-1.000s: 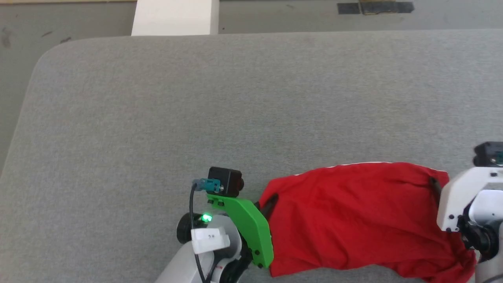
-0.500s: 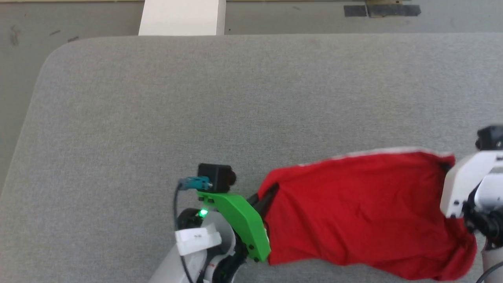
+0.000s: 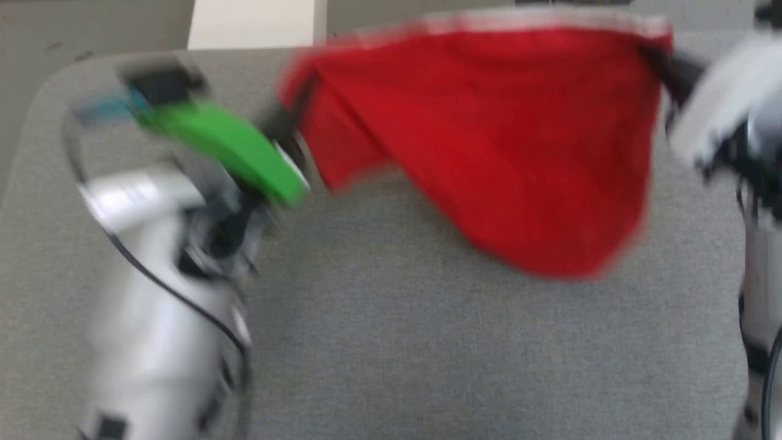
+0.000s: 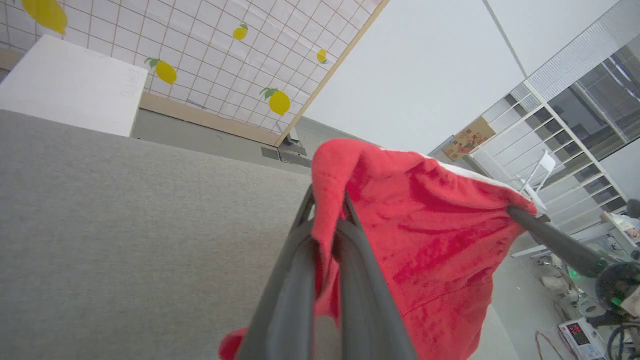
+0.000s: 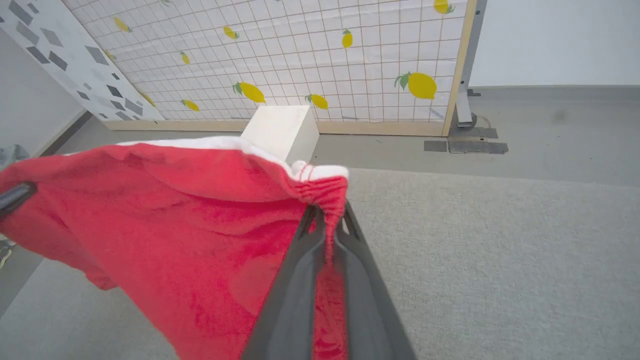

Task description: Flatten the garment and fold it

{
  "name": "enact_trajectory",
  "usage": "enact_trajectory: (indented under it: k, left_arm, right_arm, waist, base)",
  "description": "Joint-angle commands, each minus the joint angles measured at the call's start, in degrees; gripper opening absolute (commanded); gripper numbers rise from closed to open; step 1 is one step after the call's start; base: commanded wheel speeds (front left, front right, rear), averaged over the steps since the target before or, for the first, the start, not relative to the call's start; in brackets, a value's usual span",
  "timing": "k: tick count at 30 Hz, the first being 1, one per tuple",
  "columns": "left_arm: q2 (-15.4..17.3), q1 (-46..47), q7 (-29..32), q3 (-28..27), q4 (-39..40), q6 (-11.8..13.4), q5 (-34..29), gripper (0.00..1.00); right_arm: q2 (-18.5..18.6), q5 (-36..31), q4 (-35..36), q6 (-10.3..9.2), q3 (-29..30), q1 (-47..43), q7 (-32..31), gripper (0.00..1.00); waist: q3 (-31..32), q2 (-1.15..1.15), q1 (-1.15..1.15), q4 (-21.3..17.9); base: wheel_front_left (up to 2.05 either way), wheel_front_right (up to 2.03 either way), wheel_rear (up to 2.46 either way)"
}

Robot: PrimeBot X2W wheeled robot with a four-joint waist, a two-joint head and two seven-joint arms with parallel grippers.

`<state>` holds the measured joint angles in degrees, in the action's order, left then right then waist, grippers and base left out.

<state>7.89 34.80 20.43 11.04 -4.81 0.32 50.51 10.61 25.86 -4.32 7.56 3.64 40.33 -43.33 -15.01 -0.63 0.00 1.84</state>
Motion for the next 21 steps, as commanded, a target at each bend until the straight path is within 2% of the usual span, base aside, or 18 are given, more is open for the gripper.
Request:
enact_trajectory:
  k: [1, 7, 13, 18, 21]
  left_arm:
    - [1.62, 4.75, 0.17, -0.94, -1.69, -0.05, -0.65, 0.00]
    - [5.89, 22.87, -1.40, -3.75, -10.29, 0.43, -4.21, 0.00]
    - [7.77, 37.51, -9.00, -4.59, -18.78, -0.23, -8.98, 0.00]
    - [7.82, 45.22, -16.88, -5.34, -24.87, -1.60, -10.98, 0.00]
    - [7.79, 47.11, -19.47, -5.16, -27.99, -2.77, -11.45, 0.00]
  right_arm:
    - [-0.71, 0.13, -1.54, -0.08, -0.86, 4.45, 0.48, 0.00]
    - [-4.44, -0.98, -10.20, -0.08, -1.77, 22.54, 4.59, 0.00]
    - [-6.17, -5.56, -19.20, -0.08, -0.72, 36.95, 13.34, 0.00]
    - [-6.92, -9.23, -25.69, -0.08, 1.72, 44.11, 22.79, 0.00]
    - [-7.16, -10.15, -29.06, -0.08, 1.50, 45.53, 25.05, 0.00]
  waist:
    - [-3.09, 0.63, 0.00, -1.15]
    - [-8.37, 0.63, 0.00, -2.09]
    - [-12.25, 0.63, 0.00, -2.42]
    - [-14.43, 0.63, 0.00, -2.54]
    - [-15.43, 0.63, 0.00, -2.60]
  base:
    - [0.00, 0.00, 0.00]
    - [0.00, 0.00, 0.00]
    - [0.00, 0.00, 0.00]
    - [0.00, 0.00, 0.00]
    - [0.00, 0.00, 0.00]
